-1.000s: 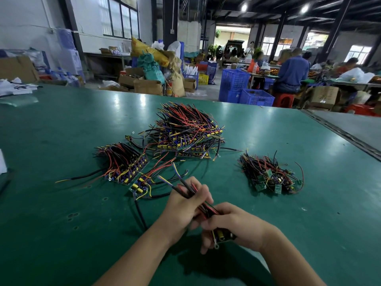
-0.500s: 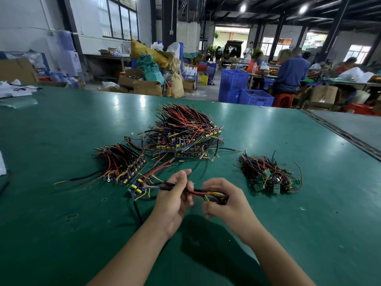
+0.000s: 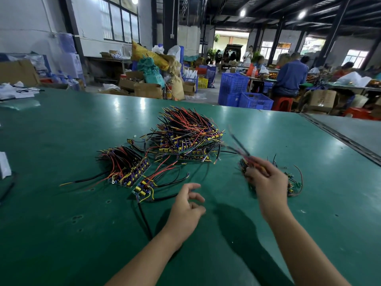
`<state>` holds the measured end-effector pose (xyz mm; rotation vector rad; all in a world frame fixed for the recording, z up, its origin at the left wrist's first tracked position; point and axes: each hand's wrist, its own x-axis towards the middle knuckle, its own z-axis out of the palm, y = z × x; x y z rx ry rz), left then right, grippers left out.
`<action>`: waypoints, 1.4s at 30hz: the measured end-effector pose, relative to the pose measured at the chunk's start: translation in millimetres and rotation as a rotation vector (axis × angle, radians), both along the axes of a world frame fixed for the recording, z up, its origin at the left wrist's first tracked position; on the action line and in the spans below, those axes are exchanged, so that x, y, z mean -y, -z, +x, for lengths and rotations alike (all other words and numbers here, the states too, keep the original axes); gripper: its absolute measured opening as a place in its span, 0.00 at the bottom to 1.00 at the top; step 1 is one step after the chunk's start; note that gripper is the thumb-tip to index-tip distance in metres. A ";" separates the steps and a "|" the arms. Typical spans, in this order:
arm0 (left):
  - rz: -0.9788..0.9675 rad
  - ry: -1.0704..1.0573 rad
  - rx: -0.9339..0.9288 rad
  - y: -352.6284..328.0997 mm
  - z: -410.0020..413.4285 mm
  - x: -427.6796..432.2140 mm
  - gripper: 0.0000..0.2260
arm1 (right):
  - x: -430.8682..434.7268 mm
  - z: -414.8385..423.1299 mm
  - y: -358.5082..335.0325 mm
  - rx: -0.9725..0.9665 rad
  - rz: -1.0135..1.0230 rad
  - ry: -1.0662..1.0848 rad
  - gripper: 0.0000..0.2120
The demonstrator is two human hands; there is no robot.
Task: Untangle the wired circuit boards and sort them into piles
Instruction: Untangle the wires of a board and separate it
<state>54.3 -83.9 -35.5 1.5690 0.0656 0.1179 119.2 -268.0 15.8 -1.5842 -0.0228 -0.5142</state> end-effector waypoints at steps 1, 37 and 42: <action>0.036 0.005 0.011 0.3 -1.1 0.2 0.23 | 7.9 10.1 -4.8 0.044 -0.170 0.115 0.18; 0.218 0.028 0.121 2.5 0.3 5.1 0.14 | -35.0 -18.9 69.0 -0.007 -1.235 -0.177 0.20; 0.339 0.016 0.121 0.2 -2.3 7.1 0.10 | -36.2 -15.7 73.4 -0.031 -1.325 -0.177 0.20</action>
